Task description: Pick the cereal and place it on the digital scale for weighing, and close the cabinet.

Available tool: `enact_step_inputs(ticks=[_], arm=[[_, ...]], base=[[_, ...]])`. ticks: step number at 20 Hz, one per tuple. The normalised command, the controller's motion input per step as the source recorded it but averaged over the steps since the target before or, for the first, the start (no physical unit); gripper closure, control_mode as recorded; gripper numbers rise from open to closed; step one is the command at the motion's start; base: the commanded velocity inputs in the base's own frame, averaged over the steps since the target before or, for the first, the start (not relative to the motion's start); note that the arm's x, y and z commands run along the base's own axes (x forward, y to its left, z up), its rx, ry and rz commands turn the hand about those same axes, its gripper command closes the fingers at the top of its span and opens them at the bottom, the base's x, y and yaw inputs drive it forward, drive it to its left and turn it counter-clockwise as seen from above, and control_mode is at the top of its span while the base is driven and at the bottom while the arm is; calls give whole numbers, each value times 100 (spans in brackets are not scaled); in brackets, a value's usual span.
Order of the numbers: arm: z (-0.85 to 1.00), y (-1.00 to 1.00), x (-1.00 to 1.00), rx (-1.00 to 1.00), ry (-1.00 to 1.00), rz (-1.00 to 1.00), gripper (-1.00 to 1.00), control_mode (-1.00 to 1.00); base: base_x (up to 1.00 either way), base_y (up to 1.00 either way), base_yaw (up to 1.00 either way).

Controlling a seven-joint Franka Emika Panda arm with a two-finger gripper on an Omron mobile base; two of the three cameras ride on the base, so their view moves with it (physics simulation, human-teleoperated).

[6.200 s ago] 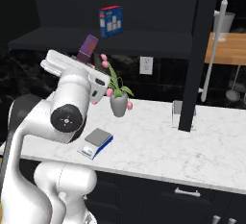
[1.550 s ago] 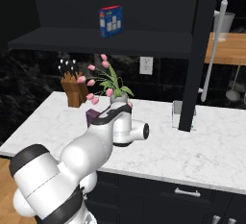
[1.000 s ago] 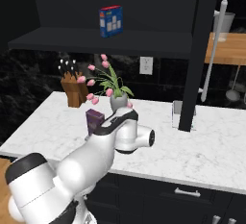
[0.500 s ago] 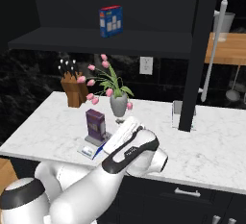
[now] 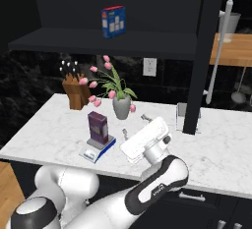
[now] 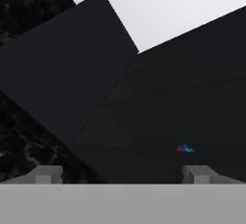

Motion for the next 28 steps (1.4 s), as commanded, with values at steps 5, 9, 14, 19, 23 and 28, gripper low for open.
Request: enact_step_inputs(ticks=[5,9,14,19,23,28], arm=[[55,-100,-45,35,-32,0,-100,-100],[67,-99,-20,30,-28,0,-100,-100],[37,-85,-4,28,-4,0,-100,-100],[-7,-63,0,18,11,0,-100,-100],[-17,-67,0,13,13,0,-100,-100],[0,-76,21,19,27,0,-100,-100]], base=[[0,0,0],[0,0,0],[0,0,0],[0,0,0],[0,0,0],[0,0,0]])
